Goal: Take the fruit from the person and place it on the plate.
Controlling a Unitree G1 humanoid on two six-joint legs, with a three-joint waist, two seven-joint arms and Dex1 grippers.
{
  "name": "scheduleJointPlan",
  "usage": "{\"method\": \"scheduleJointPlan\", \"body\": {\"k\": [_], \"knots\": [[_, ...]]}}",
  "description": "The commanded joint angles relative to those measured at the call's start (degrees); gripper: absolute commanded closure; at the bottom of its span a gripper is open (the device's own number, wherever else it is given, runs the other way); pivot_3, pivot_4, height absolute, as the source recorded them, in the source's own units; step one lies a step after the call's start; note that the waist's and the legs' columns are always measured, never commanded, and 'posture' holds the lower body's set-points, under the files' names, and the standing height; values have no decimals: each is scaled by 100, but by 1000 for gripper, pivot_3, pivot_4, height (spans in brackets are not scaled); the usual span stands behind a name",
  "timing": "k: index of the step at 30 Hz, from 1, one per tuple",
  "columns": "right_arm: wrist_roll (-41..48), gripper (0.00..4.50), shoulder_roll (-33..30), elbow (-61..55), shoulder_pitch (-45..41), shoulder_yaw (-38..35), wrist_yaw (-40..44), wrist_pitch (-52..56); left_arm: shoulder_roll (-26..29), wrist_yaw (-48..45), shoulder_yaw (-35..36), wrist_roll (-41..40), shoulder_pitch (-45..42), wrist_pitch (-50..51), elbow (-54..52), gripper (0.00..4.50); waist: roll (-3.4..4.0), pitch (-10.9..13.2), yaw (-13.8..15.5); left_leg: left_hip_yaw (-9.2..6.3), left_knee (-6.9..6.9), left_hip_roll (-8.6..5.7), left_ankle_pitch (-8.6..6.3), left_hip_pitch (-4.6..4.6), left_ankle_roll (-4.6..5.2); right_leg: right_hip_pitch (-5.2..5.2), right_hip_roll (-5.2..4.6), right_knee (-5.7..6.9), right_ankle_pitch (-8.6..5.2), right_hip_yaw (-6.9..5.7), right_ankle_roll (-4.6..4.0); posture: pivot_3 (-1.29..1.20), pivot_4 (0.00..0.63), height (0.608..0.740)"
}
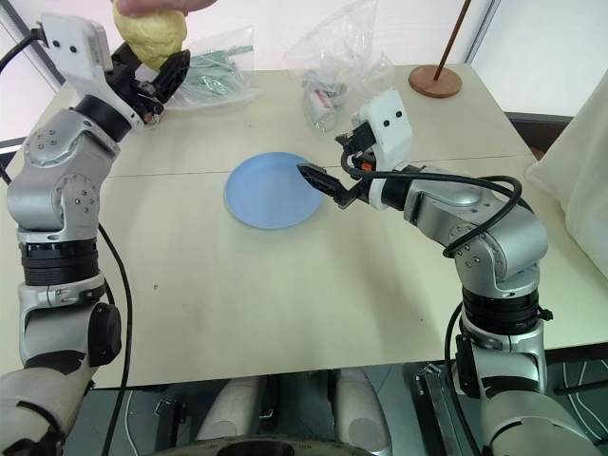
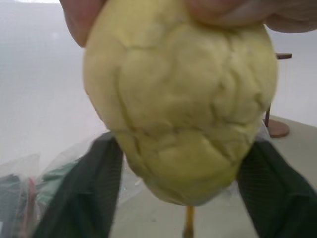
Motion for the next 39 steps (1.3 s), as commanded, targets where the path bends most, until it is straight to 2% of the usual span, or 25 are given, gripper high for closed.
{"method": "scheduleJointPlan", "body": {"k": [1, 10, 18, 22, 26, 31, 39], "knots": [[-10, 0, -24, -186, -54, -98, 14, -126, 18, 42, 117, 16, -187, -150, -115, 2497, 0, 0, 2, 0, 0, 0, 0, 0, 0, 0, 0, 0, 0, 0, 0, 0, 150, 740], [-52, 0, -12, -176, -46, -89, 36, -135, 36, 19, 139, -65, -127, -45, -249, 2498, 0, 0, 5, 0, 0, 0, 0, -1, 0, 0, 0, 0, 0, 0, 0, 0, 150, 740], [-42, 0, 0, -232, 0, -111, -25, -92, 170, -447, -61, -170, 170, 412, -415, 2498, 0, 0, 2, 0, 0, 0, 0, 0, 0, 0, 0, 0, 0, 0, 0, 0, 150, 740], [-41, 0, -47, -281, 68, -163, -62, -64, 113, -771, -504, 169, 275, 277, 290, 2498, 0, 0, 8, 0, 0, -1, 0, 0, 0, 0, 0, 0, 0, 0, 0, 0, 150, 740], [-58, 0, -99, -315, 144, -231, -132, -59, -165, -1145, -1058, 587, 187, -142, 1373, 2498, 0, 0, 15, 1, 1, -5, 0, 0, 1, 3, -1, -1, 1, -1, 1, 0, 150, 740], [-18, 0, -82, -428, 237, -285, -252, -20, -566, -1457, -1401, 904, -88, -567, 2442, 2498, 0, 0, 14, 0, 2, -6, 0, -5, 1, 0, -2, -2, 2, -2, 4, 0, 150, 740], [46, 0, -8, -639, 386, -391, -478, 78, -895, -2056, -1751, 1233, -445, -806, 3256, 2498, 0, 0, -3, 1, 2, -5, 0, -6, 1, -3, -2, -1, 3, -1, 5, 0, 150, 740]]}}
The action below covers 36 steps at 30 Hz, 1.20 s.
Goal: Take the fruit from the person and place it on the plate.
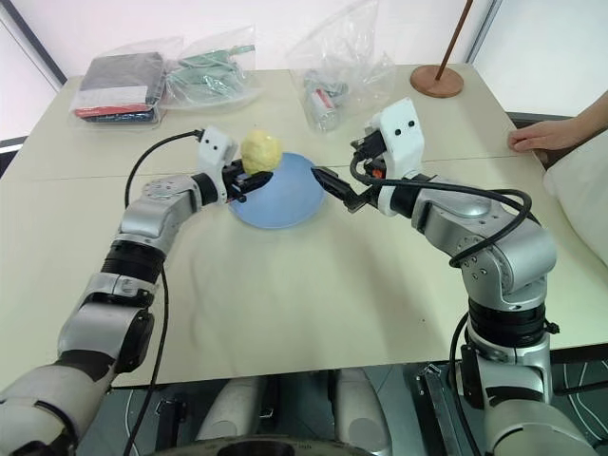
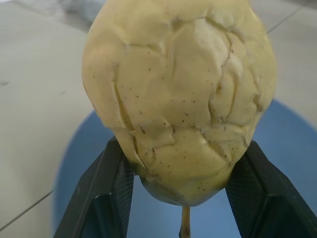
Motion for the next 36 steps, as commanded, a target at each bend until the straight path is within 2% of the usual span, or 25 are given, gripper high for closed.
{"method": "scheduleJointPlan", "body": {"k": [1, 5, 7, 8, 9, 10, 11, 19, 26, 28, 36], "knots": [[85, 0, 46, -293, 5, -206, -96, 4, 30, -257, -107, 191, -193, -130, 91, 2498, 0, 0, -7, 0, 0, 0, 0, 0, 0, 0, 1, 0, 0, 0, 0, 0, 150, 740], [93, 0, 55, -304, 15, -219, -135, 7, 72, -368, -252, 424, -211, -151, 251, 2498, 0, 0, 3, -1, 0, 2, 0, 0, 0, 0, 2, 1, 0, 0, 0, 0, 150, 740], [91, 0, 62, -290, 7, -215, -145, -6, 86, -429, -279, 478, -207, -111, 271, 1481, 0, 0, 6, -1, 0, 1, 0, -1, 0, 0, 2, 1, 0, 0, 0, 0, 150, 740], [88, 0, 65, -280, 2, -212, -147, -17, 86, -466, -280, 488, -203, -104, 267, 1199, 0, 0, 7, -1, 0, 1, 0, -1, 0, 0, 1, 1, 0, 0, 0, 0, 150, 740], [85, 0, 72, -268, -5, -206, -148, -27, 85, -482, -270, 496, -202, -104, 261, 651, 0, 0, 7, -1, 0, 1, 0, -1, 0, 0, 1, 0, 0, 0, 0, 0, 150, 740], [81, 0, 75, -260, -11, -201, -147, -35, 82, -496, -255, 503, -204, -98, 251, 249, 0, 0, 8, -1, 0, 1, 0, -1, 0, 0, 1, 1, 0, 0, 0, 0, 150, 740], [78, 0, 76, -254, -13, -197, -142, -43, 80, -505, -241, 509, -207, -94, 240, 80, 0, 0, 8, -1, 0, 1, 0, -1, 0, 0, 0, 1, 0, 0, 0, 0, 150, 740], [33, 0, 76, -186, -60, -163, -89, -102, 141, -523, 56, 332, -264, -107, -50, 80, 0, 0, 5, -2, 0, 1, 0, -1, 0, 0, 0, 1, 0, 0, 0, 0, 150, 740], [16, 0, -66, -185, -31, -177, 72, -127, 565, -395, 927, -420, -213, 760, -1630, 80, 0, 0, -8, -4, 0, 3, 0, -1, 0, -1, 0, 1, 0, 2, 0, 0, 150, 740], [29, 0, -125, -167, -29, -185, 148, -136, 761, -355, 1095, -556, -99, 1013, -2027, 80, 0, 0, -9, -4, 0, 3, 0, 0, 0, 0, 0, 1, 0, 2, 0, 0, 150, 740], [24, 0, -642, -40, 42, -132, 827, -282, 2307, -840, 1835, -1279, 1352, 2077, -4246, 80, 1, 1, -11, -5, -3, 8, 0, 3, 0, -1, 3, 0, -1, 4, -1, 0, 150, 740]]}}
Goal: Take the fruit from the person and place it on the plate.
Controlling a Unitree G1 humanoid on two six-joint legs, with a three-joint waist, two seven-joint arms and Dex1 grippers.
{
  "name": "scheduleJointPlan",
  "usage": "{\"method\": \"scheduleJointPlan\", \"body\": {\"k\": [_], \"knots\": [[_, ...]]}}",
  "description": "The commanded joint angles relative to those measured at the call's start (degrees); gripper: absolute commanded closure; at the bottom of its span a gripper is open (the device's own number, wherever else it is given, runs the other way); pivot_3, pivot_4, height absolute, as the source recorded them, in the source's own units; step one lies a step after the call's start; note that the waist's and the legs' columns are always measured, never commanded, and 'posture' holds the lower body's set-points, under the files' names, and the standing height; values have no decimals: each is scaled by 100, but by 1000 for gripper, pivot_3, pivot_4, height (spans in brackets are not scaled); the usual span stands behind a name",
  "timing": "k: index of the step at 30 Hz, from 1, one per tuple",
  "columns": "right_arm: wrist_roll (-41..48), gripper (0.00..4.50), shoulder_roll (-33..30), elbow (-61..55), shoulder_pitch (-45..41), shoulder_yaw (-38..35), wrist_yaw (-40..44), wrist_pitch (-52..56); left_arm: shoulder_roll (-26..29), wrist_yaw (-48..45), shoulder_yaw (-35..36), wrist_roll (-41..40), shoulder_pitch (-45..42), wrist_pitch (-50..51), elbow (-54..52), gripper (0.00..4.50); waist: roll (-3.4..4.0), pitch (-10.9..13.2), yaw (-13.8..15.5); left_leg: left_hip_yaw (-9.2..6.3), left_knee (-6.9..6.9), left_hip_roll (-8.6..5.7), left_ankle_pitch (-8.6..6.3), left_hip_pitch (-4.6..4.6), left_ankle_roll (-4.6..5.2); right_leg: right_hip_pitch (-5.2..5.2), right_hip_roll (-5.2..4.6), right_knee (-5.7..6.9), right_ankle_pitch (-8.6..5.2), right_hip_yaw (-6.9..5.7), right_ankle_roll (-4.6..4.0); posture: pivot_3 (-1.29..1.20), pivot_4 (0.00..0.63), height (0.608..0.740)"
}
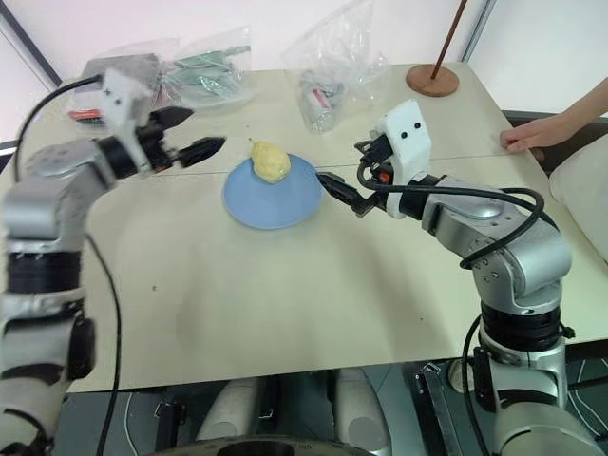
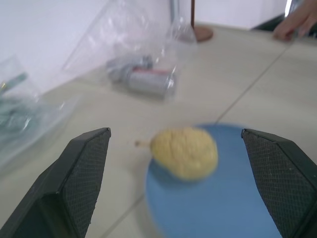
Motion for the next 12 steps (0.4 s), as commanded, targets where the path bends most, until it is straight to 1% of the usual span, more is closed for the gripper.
{"method": "scheduleJointPlan", "body": {"k": [1, 4, 7, 12], "knots": [[29, 0, -187, -37, -30, -89, 308, -230, 459, -217, 462, -432, 346, 298, -855, 80, 0, 0, 32, 1, 0, -1, 0, 0, 0, 1, -2, 0, 0, 0, 0, 0, 150, 740], [23, 0, -338, 21, -23, -113, 533, -303, 792, -319, 767, -697, 773, 474, -1237, 80, 0, 0, 44, 2, 4, -3, 0, 0, 0, 5, -4, -4, -1, -3, 0, 0, 150, 740], [47, 0, -458, 59, -27, -121, 718, -359, 984, -283, 993, -871, 1038, 603, -1454, 80, 0, 0, 36, 4, 5, -5, 0, 1, 0, 7, -6, -6, -1, -3, 0, 0, 150, 740], [14, 0, -515, 107, -32, -96, 840, -404, 1045, -136, 1122, -1078, 1245, 730, -1667, 80, 0, 0, 25, 3, 4, -2, 0, 2, 0, 6, 0, -4, -1, -2, 0, 0, 150, 740]]}}
